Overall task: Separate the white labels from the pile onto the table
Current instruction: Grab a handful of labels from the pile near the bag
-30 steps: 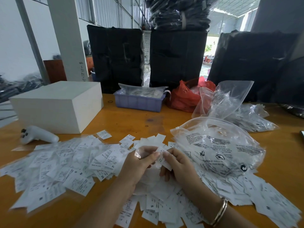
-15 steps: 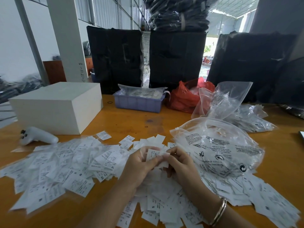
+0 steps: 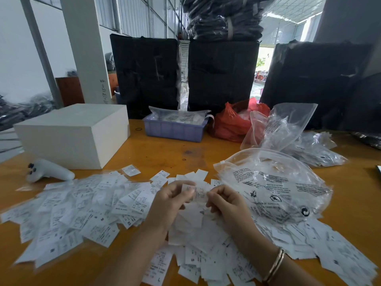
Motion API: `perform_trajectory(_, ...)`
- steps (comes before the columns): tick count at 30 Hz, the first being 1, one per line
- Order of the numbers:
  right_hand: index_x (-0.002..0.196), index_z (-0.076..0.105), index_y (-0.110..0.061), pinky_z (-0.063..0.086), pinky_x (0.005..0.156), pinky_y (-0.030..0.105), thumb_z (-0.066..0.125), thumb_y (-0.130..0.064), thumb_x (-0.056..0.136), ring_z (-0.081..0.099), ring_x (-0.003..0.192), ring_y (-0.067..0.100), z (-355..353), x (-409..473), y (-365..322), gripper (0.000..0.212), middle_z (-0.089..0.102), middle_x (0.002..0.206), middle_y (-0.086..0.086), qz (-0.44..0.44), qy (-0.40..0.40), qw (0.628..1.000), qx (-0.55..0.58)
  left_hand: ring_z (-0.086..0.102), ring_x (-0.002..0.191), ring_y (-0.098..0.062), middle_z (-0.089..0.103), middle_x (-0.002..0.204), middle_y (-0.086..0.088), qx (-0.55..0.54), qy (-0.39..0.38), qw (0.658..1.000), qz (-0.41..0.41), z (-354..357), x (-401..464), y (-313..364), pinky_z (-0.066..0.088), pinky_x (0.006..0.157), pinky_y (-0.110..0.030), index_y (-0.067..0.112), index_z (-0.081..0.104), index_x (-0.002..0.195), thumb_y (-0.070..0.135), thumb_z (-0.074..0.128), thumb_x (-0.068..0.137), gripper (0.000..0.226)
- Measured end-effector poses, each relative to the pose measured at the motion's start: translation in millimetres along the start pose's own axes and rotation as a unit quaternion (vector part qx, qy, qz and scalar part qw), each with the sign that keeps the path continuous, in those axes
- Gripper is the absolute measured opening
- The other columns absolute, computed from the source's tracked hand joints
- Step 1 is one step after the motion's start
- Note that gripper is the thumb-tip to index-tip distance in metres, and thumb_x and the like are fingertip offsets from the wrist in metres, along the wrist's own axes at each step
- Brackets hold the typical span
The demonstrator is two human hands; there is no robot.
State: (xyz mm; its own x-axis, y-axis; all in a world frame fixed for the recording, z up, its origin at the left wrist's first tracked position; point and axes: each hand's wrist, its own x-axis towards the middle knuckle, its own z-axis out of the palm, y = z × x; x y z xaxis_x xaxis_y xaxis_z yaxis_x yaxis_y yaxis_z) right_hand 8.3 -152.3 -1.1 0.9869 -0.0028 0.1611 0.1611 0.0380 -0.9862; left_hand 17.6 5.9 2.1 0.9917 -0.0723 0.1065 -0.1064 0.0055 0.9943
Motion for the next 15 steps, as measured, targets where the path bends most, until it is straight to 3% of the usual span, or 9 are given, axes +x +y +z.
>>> perform_trajectory(3, 0.075, 0.060, -0.007, 0.041, 0.047, 0.018, 0.064, -0.010, 0.087, 0.048, 0.048, 0.006, -1, 0, -1, 0.013, 0.059, 0.057, 0.001, 0.002, 0.002, 1.000, 0.005, 0.069, 0.079, -0.019, 0.070, 0.078, -0.009, 0.011, -0.004, 1.000, 0.002, -3, 0, 1, 0.052, 0.066, -0.017, 0.031, 0.071, 0.094, 0.013, 0.071, 0.082, 0.021)
perform_trajectory(6, 0.074, 0.059, -0.007, 0.038, 0.045, 0.020, 0.066, -0.012, 0.086, 0.046, 0.045, 0.009, 1, -1, -1, 0.015, 0.055, 0.051, -0.001, 0.007, -0.008, 1.000, -0.011, 0.071, 0.082, -0.020, 0.074, 0.083, -0.005, 0.005, -0.026, 1.000, -0.013, -2, -1, 0, 0.056, 0.069, -0.024, 0.031, 0.070, 0.095, 0.013, 0.075, 0.079, 0.024)
perform_trajectory(8, 0.076, 0.061, -0.007, 0.038, 0.045, 0.021, 0.065, -0.011, 0.087, 0.046, 0.045, 0.009, 0, -1, -1, 0.012, 0.054, 0.050, -0.001, 0.003, -0.002, 1.000, -0.016, 0.071, 0.081, -0.015, 0.074, 0.085, 0.000, 0.013, -0.022, 1.000, -0.005, -2, 0, 0, 0.056, 0.067, -0.022, 0.032, 0.068, 0.099, 0.017, 0.075, 0.079, 0.026)
perform_trajectory(10, 0.085, 0.064, -0.005, 0.039, 0.047, 0.022, 0.061, -0.009, 0.089, 0.047, 0.046, 0.009, -1, -2, -1, 0.006, 0.054, 0.052, 0.000, -0.003, 0.008, 1.000, -0.002, 0.069, 0.077, -0.007, 0.073, 0.088, 0.007, 0.040, 0.040, 0.998, 0.007, -8, 4, 2, 0.052, 0.058, -0.015, 0.035, 0.063, 0.102, 0.024, 0.073, 0.080, 0.027)
perform_trajectory(12, 0.094, 0.064, -0.003, 0.039, 0.045, 0.018, 0.058, -0.007, 0.091, 0.046, 0.046, 0.008, -2, -1, -2, 0.008, 0.054, 0.055, 0.002, -0.009, 0.018, 1.000, 0.015, 0.066, 0.076, -0.009, 0.068, 0.099, 0.009, 0.113, 0.159, 0.980, 0.028, -22, 10, 3, 0.049, 0.053, -0.016, 0.038, 0.058, 0.103, 0.024, 0.069, 0.084, 0.026)
perform_trajectory(15, 0.094, 0.064, -0.004, 0.038, 0.046, 0.016, 0.054, -0.007, 0.093, 0.045, 0.046, 0.007, -2, 0, -3, 0.010, 0.054, 0.057, 0.004, -0.014, 0.027, 0.999, 0.009, 0.061, 0.086, -0.018, 0.063, 0.118, -0.007, 0.266, 0.303, 0.913, 0.067, -43, 17, -2, 0.050, 0.062, -0.023, 0.023, 0.054, 0.121, 0.012, 0.066, 0.087, 0.037)
